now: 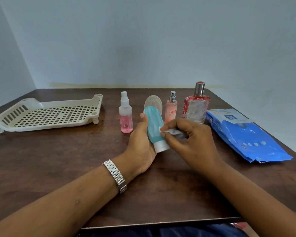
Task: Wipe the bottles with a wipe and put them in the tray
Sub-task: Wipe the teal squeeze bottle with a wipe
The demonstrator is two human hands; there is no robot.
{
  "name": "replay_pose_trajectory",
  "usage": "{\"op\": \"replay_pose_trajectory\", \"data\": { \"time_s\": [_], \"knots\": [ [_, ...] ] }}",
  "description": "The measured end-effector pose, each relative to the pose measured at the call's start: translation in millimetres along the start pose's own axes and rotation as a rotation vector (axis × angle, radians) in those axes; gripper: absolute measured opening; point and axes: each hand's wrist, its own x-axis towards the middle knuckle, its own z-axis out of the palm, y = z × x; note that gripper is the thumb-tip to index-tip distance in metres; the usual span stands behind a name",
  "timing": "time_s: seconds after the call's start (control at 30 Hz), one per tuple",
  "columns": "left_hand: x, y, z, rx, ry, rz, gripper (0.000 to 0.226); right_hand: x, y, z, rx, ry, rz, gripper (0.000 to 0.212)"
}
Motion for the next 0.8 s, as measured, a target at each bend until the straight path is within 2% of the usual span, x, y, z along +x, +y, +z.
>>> {"op": "replay_pose_trajectory", "data": {
  "time_s": [0.2, 0.37, 0.53, 0.67, 0.8],
  "knots": [
    [0.7, -0.2, 1.4, 0.02, 0.0, 0.001, 0.058, 2.7, 0.8, -2.5, -0.004, 0.01, 0.022, 0.013],
    [-0.4, -0.8, -0.6, 0.056, -0.011, -0.018, 0.06, -3.4, -3.5, 0.6, -0.126, -0.057, -0.097, 0.012],
    [0.2, -1.3, -1.0, 0.068, -0.024, -0.018, 0.06, 0.7, -2.8, 0.6, -0.158, 0.003, -0.098, 0.014],
    [-0.8, -0.7, -2.2, 0.065, -0.016, -0.026, 0.06, -6.3, -5.0, 2.0, -0.262, -0.108, -0.215, 0.011],
    [-2.7, -0.9, 1.3, 0.078, -0.033, -0.013, 0.059, -1.5, -2.8, -2.1, -0.237, -0.011, -0.157, 0.011]
  ]
}}
